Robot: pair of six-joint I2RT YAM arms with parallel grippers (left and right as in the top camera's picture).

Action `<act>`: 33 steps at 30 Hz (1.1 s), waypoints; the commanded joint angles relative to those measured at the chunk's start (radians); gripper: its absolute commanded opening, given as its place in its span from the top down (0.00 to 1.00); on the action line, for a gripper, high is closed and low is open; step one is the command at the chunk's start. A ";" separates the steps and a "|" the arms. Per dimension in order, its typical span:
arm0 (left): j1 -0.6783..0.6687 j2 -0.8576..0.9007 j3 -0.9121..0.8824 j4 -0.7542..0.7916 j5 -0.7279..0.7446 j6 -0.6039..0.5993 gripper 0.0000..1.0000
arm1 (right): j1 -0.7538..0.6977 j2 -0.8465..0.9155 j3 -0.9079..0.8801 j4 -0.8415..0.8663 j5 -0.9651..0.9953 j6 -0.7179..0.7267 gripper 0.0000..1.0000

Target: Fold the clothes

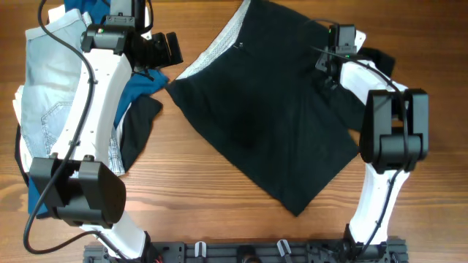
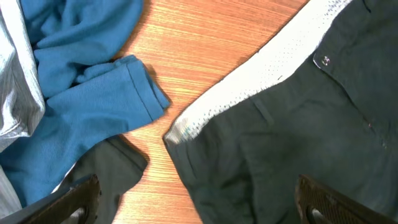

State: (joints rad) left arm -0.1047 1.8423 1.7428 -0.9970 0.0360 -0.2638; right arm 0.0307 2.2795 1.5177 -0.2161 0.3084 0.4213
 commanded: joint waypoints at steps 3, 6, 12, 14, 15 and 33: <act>-0.019 0.076 -0.039 0.006 0.013 0.021 0.00 | -0.050 0.261 0.106 -0.047 -0.163 -0.018 0.36; -0.035 0.129 -0.062 0.014 0.012 0.022 0.00 | -0.087 0.261 0.199 -0.072 -0.259 -0.020 0.35; -0.069 0.236 -0.088 0.074 0.040 0.026 0.00 | -0.121 0.190 0.372 -0.352 -0.362 -0.082 0.18; -0.087 0.243 -0.088 0.077 0.096 0.084 0.00 | -0.121 0.077 0.375 -0.459 -0.386 -0.077 0.15; -0.095 0.243 -0.088 0.073 0.098 0.098 0.00 | -0.120 0.022 0.375 -0.523 -0.424 -0.077 0.12; -0.133 0.334 -0.147 -0.034 0.093 -0.100 0.96 | -0.120 -0.743 0.335 -1.158 -0.410 0.024 0.12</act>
State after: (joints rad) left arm -0.2321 2.1597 1.6451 -0.9947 0.1223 -0.3508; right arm -0.0925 1.5890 1.8675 -1.3415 -0.1631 0.4309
